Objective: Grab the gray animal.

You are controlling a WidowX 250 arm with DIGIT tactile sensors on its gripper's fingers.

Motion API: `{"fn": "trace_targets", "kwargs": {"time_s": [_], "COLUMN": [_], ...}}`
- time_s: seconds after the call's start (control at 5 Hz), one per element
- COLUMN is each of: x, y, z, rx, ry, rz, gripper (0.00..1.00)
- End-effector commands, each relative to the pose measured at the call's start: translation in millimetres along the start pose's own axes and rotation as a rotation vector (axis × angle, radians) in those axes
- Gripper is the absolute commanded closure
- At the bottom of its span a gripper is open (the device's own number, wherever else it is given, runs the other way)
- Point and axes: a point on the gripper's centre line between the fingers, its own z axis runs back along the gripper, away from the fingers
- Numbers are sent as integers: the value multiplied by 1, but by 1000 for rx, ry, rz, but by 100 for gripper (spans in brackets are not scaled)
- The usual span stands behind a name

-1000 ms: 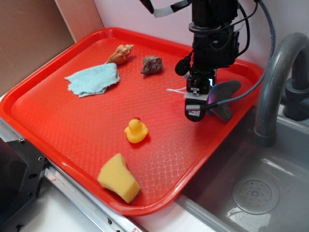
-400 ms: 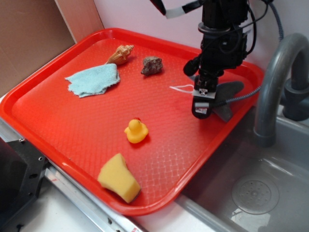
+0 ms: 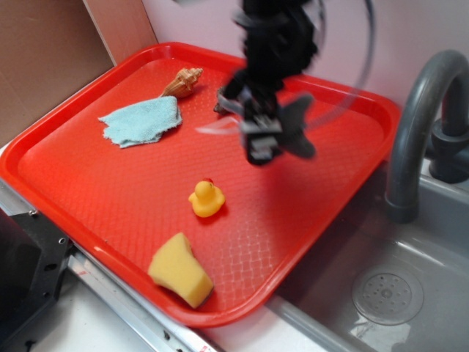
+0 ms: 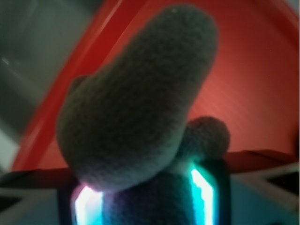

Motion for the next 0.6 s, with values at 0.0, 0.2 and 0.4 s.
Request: {"fn": "trace_targets", "kwargs": {"time_s": [0.0, 0.2, 0.4], "x": [-69, -103, -93], "y": [-7, -4, -1], "z": [57, 80, 76], "rx": [13, 73, 57], "ry": [-139, -189, -144], "rz": [453, 592, 533], "gripper": [100, 100, 100]}}
